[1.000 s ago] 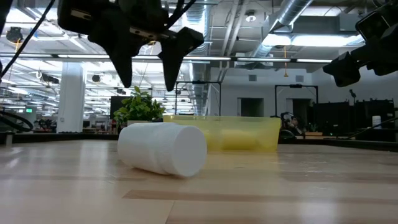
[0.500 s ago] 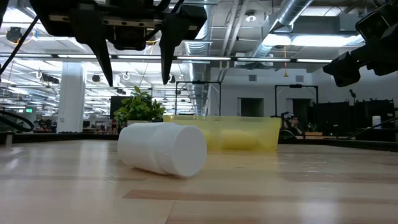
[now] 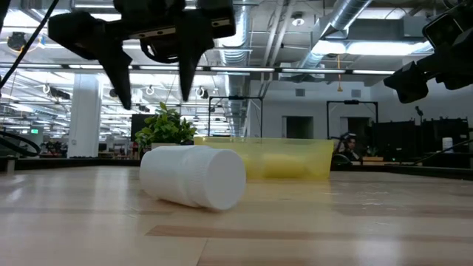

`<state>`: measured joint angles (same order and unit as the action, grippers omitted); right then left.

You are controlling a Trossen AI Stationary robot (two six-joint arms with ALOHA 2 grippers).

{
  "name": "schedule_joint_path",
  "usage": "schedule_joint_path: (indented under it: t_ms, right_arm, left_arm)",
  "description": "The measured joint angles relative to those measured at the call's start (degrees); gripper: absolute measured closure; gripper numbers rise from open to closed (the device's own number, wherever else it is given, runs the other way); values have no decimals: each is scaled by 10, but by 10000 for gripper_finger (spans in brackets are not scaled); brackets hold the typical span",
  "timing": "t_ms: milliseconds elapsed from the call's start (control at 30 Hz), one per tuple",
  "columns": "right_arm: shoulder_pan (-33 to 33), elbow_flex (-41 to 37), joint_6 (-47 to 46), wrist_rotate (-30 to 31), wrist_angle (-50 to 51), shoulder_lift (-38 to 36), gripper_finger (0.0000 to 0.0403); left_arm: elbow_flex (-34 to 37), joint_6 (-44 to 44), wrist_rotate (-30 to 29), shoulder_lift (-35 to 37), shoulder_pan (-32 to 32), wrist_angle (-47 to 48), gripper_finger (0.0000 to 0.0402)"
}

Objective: Pick and place pill bottles into a basket
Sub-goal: Put the white pill bottle into the yellow bin

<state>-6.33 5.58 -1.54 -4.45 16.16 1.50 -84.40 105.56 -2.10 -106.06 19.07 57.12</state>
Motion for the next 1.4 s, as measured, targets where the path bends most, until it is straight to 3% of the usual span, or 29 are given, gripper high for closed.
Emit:
schedule_joint_path:
  t_ms: [200,667,833,1100,1400]
  right_arm:
    - [0,0,0,0,0,0,117]
    - [0,0,0,0,0,0,117]
    - [0,0,0,0,0,0,117]
    - [0,0,0,0,0,0,117]
    - [0,0,0,0,0,0,117]
  left_arm:
    - [1,-16,13,0,-1,43,125]
    - [1,-9,-9,0,-2,33,122]
    - [1,-4,8,0,-1,33,94]
    - [1,-12,19,0,-1,10,8]
    - [1,-21,4,0,8,-37,16]
